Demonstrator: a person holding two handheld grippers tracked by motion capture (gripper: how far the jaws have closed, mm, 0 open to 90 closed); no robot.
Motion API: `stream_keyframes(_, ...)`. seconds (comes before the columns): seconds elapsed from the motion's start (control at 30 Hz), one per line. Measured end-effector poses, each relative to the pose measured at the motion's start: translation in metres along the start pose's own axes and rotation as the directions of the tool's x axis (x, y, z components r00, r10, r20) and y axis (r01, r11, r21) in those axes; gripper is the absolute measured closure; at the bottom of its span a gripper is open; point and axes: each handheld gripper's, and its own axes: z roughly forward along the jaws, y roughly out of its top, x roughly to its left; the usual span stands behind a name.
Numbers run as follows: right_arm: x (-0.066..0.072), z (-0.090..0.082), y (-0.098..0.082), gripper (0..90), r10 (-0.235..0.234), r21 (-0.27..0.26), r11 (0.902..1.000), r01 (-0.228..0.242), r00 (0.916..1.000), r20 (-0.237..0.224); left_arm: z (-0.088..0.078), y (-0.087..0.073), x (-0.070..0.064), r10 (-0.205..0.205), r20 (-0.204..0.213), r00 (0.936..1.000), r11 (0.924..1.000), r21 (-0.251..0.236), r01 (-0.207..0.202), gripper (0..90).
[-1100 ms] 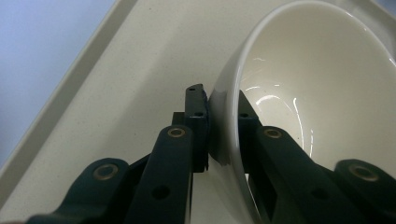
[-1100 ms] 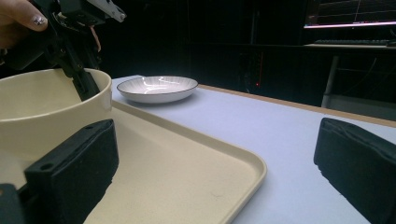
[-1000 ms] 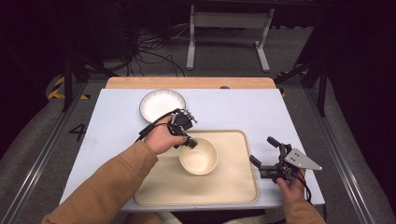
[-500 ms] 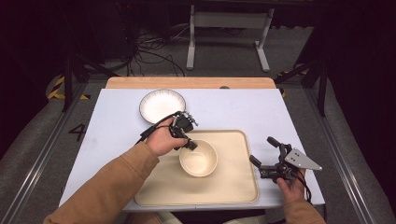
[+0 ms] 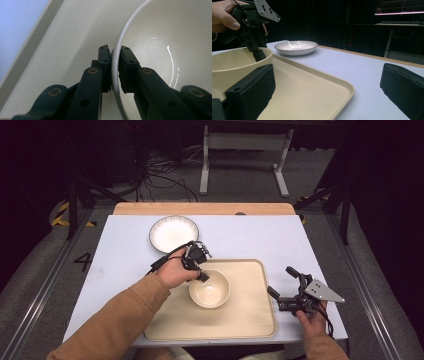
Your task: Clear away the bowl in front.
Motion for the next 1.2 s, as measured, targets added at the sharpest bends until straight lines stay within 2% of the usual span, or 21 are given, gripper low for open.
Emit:
stream_keyframes(0.03,0.000,0.000,0.000,0.6,0.000,0.000,1.0000,0.000,1.0000,0.000,0.000,0.000,0.000,-0.001,-0.011,0.9999,1.0000,0.003,0.001,79.3)
stream_keyframes(0.07,0.000,0.000,0.000,0.6,0.000,0.000,1.0000,0.000,1.0000,0.000,-0.001,0.000,0.001,-0.006,-0.005,1.0000,1.0000,-0.001,0.006,78.7)
stream_keyframes(0.17,0.000,0.000,0.000,0.6,0.000,0.000,1.0000,0.000,1.0000,0.000,-0.004,0.000,0.001,-0.014,0.000,0.9999,0.9997,-0.019,0.014,70.1)
stream_keyframes(0.2,0.000,0.000,0.000,0.6,-0.001,0.000,1.0000,0.001,1.0000,0.001,-0.005,0.000,0.000,-0.017,-0.005,0.9998,0.9996,-0.023,0.017,70.1)
stream_keyframes(0.37,0.000,0.000,0.000,0.6,0.000,0.000,1.0000,0.000,1.0000,0.000,-0.009,0.000,-0.005,-0.014,-0.030,0.9994,0.9981,-0.060,0.012,49.3)
stream_keyframes(0.4,0.000,0.000,0.000,0.6,0.001,0.000,1.0000,-0.001,1.0000,0.000,-0.010,-0.001,-0.007,-0.004,-0.047,0.9989,0.9968,-0.080,0.000,46.2)
stream_keyframes(0.43,0.000,0.000,0.000,0.6,0.000,0.000,1.0000,0.000,1.0000,0.000,-0.011,-0.001,-0.009,0.005,-0.061,0.9981,0.9961,-0.087,-0.010,38.1)
stream_keyframes(0.5,0.000,0.000,0.000,0.6,0.000,0.000,1.0000,0.000,1.0000,0.000,-0.012,-0.001,-0.010,0.010,-0.068,0.9976,0.9951,-0.097,-0.017,30.6)
stream_keyframes(0.53,0.000,0.000,0.000,0.6,-0.001,0.001,1.0000,0.001,1.0000,0.001,-0.017,-0.002,-0.012,0.032,-0.082,0.9961,0.9904,-0.131,-0.043,26.9)
stream_keyframes(0.67,0.000,0.000,0.000,0.6,-0.001,0.004,1.0000,0.001,1.0000,-0.003,-0.023,-0.005,-0.017,0.036,-0.087,0.9955,0.9830,-0.176,-0.051,18.9)
stream_keyframes(0.7,-0.001,0.000,0.000,0.6,0.001,0.007,1.0000,-0.001,1.0000,-0.002,-0.028,-0.008,-0.019,0.043,-0.101,0.9940,0.9772,-0.203,-0.063,17.3)
stream_keyframes(0.73,-0.001,0.000,0.000,0.6,0.004,0.007,1.0000,-0.004,1.0000,-0.002,-0.028,-0.008,-0.019,0.043,-0.101,0.9940,0.9772,-0.203,-0.063,16.1)
stream_keyframes(0.87,-0.001,0.001,0.000,0.5,0.007,0.011,0.9999,-0.007,1.0000,-0.002,-0.038,-0.016,-0.024,0.050,-0.106,0.9932,0.9638,-0.256,-0.075,13.6)
stream_keyframes(1.0,-0.001,0.001,0.000,0.6,0.010,0.012,0.9999,-0.010,0.9999,-0.003,-0.047,-0.028,-0.028,0.038,-0.125,0.9915,0.9526,-0.295,-0.073,12.0)
stream_keyframes(1.07,-0.002,0.001,0.000,0.6,0.014,0.013,0.9998,-0.014,0.9999,-0.003,-0.050,-0.031,-0.029,0.033,-0.126,0.9915,0.9508,-0.302,-0.070,11.3)
stream_keyframes(1.17,-0.003,0.001,0.001,0.5,0.024,0.014,0.9996,-0.024,0.9997,-0.004,-0.058,-0.046,-0.033,0.010,-0.133,0.9911,0.9350,-0.350,-0.056,9.4)
stream_keyframes(1.2,-0.003,0.001,0.000,0.6,0.024,0.014,0.9996,-0.024,0.9997,-0.004,-0.058,-0.046,-0.033,0.010,-0.133,0.9911,0.9350,-0.350,-0.056,9.0)
